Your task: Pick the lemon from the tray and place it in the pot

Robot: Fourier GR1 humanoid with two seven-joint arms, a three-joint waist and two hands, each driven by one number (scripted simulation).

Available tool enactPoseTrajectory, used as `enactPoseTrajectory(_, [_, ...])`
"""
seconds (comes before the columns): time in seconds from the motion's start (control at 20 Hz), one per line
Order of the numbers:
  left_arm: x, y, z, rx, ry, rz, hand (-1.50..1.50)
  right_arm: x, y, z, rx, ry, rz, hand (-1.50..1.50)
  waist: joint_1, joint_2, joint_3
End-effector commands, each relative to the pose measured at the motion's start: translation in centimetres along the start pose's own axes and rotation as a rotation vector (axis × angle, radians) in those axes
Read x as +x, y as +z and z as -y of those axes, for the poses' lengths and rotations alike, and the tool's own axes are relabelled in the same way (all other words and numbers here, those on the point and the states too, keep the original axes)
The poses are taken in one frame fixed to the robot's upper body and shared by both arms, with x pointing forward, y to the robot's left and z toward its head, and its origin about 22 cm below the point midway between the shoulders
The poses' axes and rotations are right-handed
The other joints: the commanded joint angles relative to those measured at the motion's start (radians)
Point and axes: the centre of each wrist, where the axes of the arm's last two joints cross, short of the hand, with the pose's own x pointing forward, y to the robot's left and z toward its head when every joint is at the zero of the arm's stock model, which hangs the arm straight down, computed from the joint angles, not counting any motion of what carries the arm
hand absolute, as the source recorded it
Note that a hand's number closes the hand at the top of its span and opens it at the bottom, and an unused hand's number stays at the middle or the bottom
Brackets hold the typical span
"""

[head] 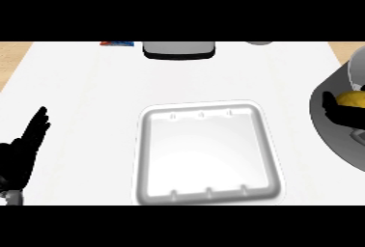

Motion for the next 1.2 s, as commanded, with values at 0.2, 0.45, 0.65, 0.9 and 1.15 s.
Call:
enactPoseTrajectory(0.2, [0.6, -1.0, 1.0, -0.015, 0.013, 0.000, 0.00, -5.3, -7.4, 3.3, -0.040, -0.081, -0.037, 1.50, 0.011, 0.004, 0.000])
enactPoseTrajectory(0.45, [-0.6, 0.0, 0.3, -0.023, 0.005, 0.006, 0.00, -9.0, -10.4, 2.2, -0.040, -0.035, -0.048, 1.50, 0.017, 0.005, 0.000])
enactPoseTrajectory(0.65, [0.3, 0.8, 0.5, -0.011, 0.014, 0.011, 0.00, -11.3, -11.9, -0.8, -0.015, -0.007, -0.044, 1.50, 0.028, 0.006, 0.001])
enactPoseTrajectory(0.9, [2.3, -1.0, 1.9, -0.030, 0.007, 0.029, 0.00, -13.2, -14.6, -1.7, 0.014, 0.041, -0.057, 1.50, 0.041, 0.013, 0.001])
enactPoseTrajectory(1.15, [2.0, -1.3, 3.0, -0.050, 0.011, 0.037, 0.00, -13.8, -15.4, -3.5, 0.068, 0.088, -0.041, 1.50, 0.050, 0.017, 0.002])
